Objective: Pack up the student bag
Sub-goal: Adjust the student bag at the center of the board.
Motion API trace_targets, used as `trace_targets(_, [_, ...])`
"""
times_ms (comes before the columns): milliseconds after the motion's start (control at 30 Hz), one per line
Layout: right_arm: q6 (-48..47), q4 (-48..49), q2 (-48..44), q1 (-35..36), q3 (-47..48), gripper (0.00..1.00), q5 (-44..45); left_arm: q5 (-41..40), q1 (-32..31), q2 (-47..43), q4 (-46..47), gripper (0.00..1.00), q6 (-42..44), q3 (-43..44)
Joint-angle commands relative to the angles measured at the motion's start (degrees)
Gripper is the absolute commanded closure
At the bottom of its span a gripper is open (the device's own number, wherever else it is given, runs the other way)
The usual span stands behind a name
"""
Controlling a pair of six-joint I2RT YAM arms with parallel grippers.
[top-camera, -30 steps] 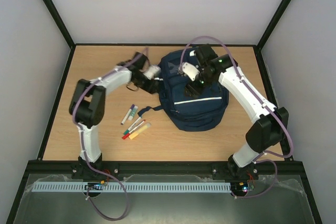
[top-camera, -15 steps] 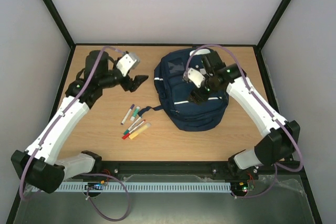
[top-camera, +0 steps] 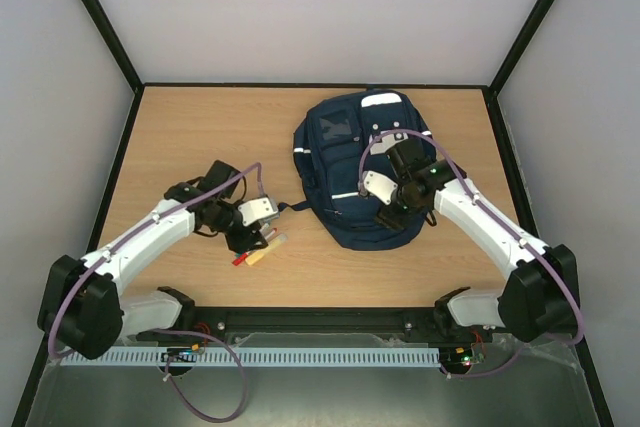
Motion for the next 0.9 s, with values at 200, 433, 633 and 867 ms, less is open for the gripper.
trace_targets(200, [-2.37, 7.92, -2.23, -0.05, -4.97, 0.40, 13.33, -7.35, -5.48, 5.06, 5.83, 0.43, -3.66, -2.56])
trace_targets(433, [-6.49, 11.41, 2.19, -0.04, -4.56, 0.38, 13.21, -11.15, -5.41, 6.83, 7.16, 0.38, -5.11, -2.28])
trace_targets(633, [-13.72, 13.58, 3.01, 0.03, -7.26, 0.31, 12.37, -10.41, -2.51, 8.88, 9.07, 0.35, -9.49, 0.99])
trace_targets(867, [-12.68, 24.86, 6.71, 0.04, -8.77, 0.36, 20.22, -9.06, -0.35, 11.48, 10.06, 0.34, -11.53, 4.27])
